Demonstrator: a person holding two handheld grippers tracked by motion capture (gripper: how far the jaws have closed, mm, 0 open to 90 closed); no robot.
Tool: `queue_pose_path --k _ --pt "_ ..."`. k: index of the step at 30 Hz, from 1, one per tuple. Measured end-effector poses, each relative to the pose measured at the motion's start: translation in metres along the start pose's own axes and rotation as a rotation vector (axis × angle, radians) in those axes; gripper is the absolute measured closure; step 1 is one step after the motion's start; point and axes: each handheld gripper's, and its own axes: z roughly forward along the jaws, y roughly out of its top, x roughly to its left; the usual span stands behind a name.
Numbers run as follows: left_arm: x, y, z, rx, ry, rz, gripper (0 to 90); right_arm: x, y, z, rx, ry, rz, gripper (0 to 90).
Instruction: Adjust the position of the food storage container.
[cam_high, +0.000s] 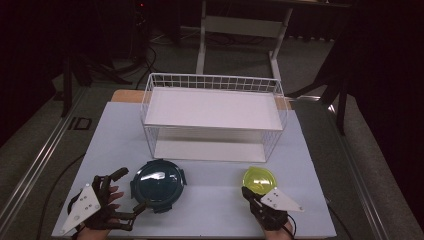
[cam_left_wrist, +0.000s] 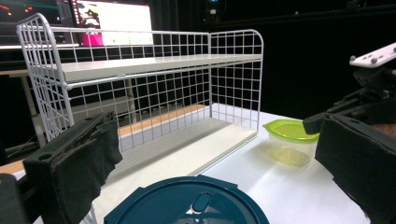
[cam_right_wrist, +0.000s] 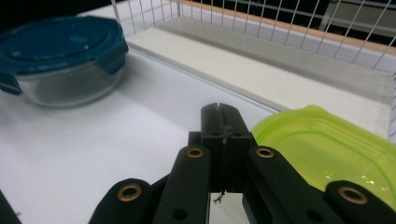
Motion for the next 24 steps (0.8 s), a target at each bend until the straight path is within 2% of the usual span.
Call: queue_pose_path --k 4,9,16,17,18,19,20,24 --pt "0.001 0.000 0.000 0.000 0.002 -0.002 0.4 -0.003 -0.004 0.009 0.028 -0.005 0.006 90.0" --pt "0.001 -0.001 -0.001 0.001 0.007 -0.005 0.4 -0.007 -0.006 0.012 0.059 -0.018 0.011 90.0" --pt "0.002 -0.001 -0.002 -0.001 0.013 -0.001 0.4 -0.013 -0.007 0.004 0.065 -0.047 0.027 90.0" --pt "0.002 -0.001 -0.002 -0.003 0.013 -0.003 0.4 -0.018 -0.009 0.000 0.067 -0.067 0.043 90.0" --pt "0.002 -0.001 -0.002 -0.004 0.015 -0.003 0.4 -0.021 -0.010 -0.001 0.072 -0.066 0.066 90.0" --pt "0.002 -0.001 -0.002 -0.004 0.015 -0.003 0.4 -0.021 -0.010 -0.001 0.072 -0.066 0.066 90.0" --pt "0.002 -0.001 -0.002 -0.002 0.015 -0.003 0.4 -0.020 -0.009 -0.006 0.041 -0.059 0.067 90.0" --pt "0.002 -0.001 -0.001 0.002 0.016 0.004 0.4 -0.006 -0.008 -0.004 0.025 -0.002 0.051 90.0"
